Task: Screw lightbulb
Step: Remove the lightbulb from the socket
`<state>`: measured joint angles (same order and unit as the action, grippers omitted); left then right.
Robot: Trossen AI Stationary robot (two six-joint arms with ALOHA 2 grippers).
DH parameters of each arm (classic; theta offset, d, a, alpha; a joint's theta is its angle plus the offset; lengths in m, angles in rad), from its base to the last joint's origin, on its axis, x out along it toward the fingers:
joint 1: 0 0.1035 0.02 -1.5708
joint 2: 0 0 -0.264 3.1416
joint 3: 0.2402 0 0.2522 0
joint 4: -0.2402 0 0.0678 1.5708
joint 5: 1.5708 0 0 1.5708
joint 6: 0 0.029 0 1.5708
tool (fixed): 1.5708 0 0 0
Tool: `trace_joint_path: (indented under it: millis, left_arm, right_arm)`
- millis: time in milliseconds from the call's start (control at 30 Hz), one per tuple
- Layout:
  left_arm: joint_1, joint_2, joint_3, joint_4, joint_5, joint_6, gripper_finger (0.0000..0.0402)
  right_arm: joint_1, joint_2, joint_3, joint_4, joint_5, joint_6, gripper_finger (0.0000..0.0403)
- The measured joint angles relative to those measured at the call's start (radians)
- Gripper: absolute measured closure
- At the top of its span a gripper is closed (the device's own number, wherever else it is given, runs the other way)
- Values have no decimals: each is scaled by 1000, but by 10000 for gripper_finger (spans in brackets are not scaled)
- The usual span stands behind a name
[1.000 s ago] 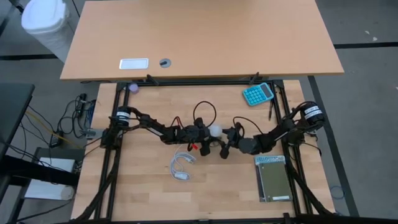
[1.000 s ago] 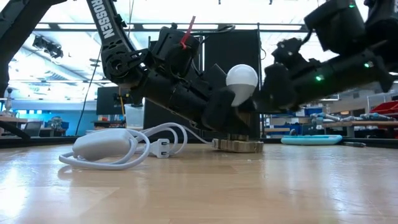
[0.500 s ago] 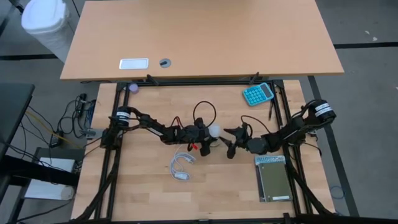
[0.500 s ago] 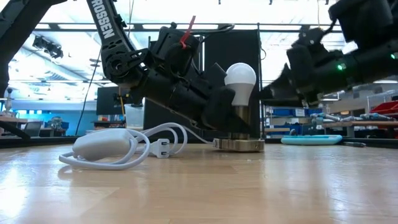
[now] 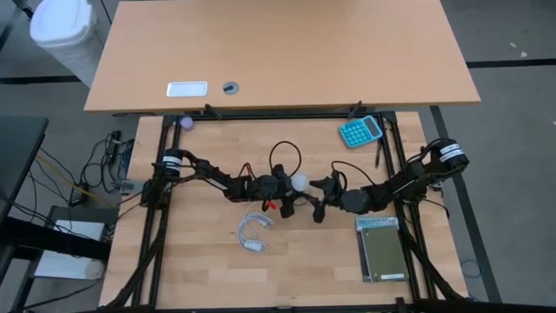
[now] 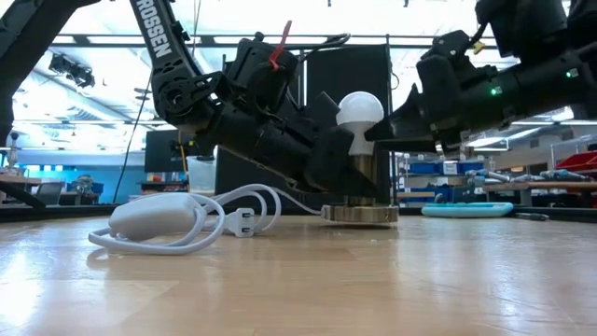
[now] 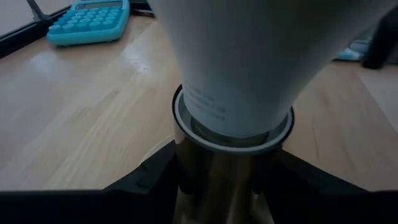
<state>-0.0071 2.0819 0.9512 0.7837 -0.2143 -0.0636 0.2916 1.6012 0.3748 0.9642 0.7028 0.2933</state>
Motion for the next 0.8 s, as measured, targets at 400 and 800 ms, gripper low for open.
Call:
trace_joint_path:
  millis: [400,800]
  left_arm:
    - [0,-1,0,13,0,-17,207]
    - [2,-1,0,-4,-11,-19,207]
  right_arm:
    - [-33,0,63,-121,-17,-59,174]
    - [-13,0,64,-260,188,19,174]
